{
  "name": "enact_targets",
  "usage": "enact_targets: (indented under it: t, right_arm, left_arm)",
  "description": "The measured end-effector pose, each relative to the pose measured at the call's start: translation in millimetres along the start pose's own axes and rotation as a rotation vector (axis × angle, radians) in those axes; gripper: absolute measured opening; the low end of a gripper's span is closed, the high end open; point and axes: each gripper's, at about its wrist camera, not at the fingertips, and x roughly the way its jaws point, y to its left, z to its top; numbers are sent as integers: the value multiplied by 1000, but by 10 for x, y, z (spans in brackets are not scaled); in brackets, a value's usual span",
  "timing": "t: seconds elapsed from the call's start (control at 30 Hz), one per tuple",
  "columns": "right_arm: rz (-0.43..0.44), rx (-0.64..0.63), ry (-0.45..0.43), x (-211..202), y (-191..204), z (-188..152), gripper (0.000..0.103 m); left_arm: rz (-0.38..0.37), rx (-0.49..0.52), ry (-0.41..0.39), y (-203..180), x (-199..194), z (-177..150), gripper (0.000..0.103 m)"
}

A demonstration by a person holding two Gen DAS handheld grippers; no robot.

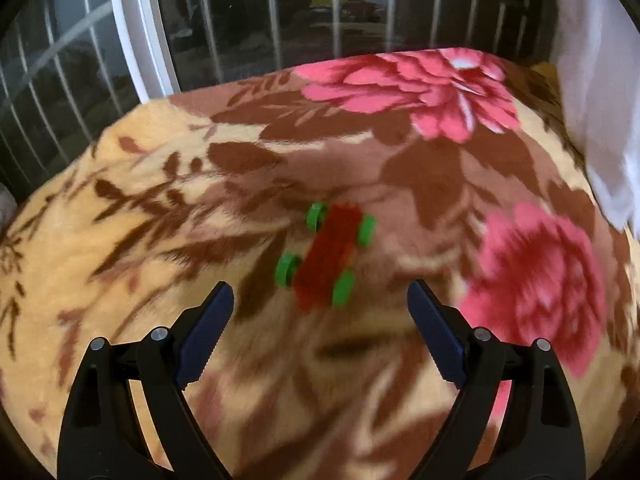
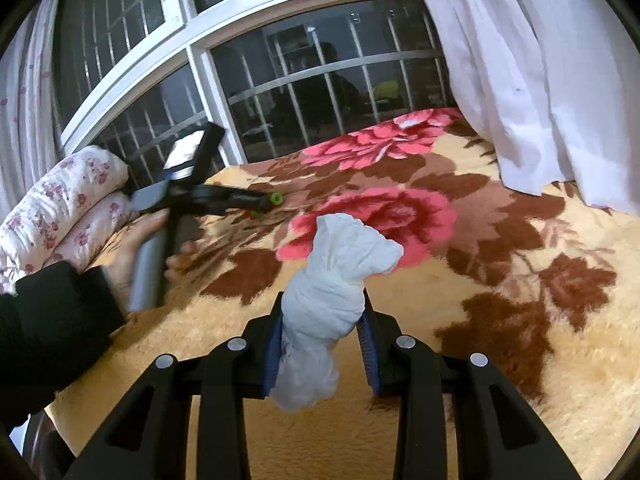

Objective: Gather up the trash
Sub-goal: 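Grasp the red toy car with the left gripper while the right holds the cloth, then lower both grippers over the orange bin and open them to drop the items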

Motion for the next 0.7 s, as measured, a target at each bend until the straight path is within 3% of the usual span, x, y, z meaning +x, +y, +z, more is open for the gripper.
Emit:
enact_targets:
  t: [0.13, 0.2, 0.23, 0.33, 0.43, 0.57, 0.7]
  right_arm:
    - [12, 4, 7, 18, -6, -3, 33]
    - [14, 22, 14, 36, -34, -1, 33]
    - [13, 26, 18, 41, -41, -5, 33]
    - [-3, 25, 23, 61, -24, -3, 33]
    - [-20, 21, 26, 68, -4, -5, 33]
    - [-34, 29, 19, 57, -2, -11, 33]
    - [-47, 50, 0, 24, -25, -34, 33]
  left_arm:
    - [30, 8, 24, -21, 308, 77, 83]
    - [37, 51, -4, -81, 349, 92, 69]
    - [21, 71, -12, -112, 342, 89, 56]
    - [37, 124, -40, -220, 324, 37, 38]
    - [89, 147, -52, -343, 212, -29, 38]
    - [57, 210, -93, -526, -219, -263, 38]
    - [-12, 152, -119, -456, -762, -547, 38]
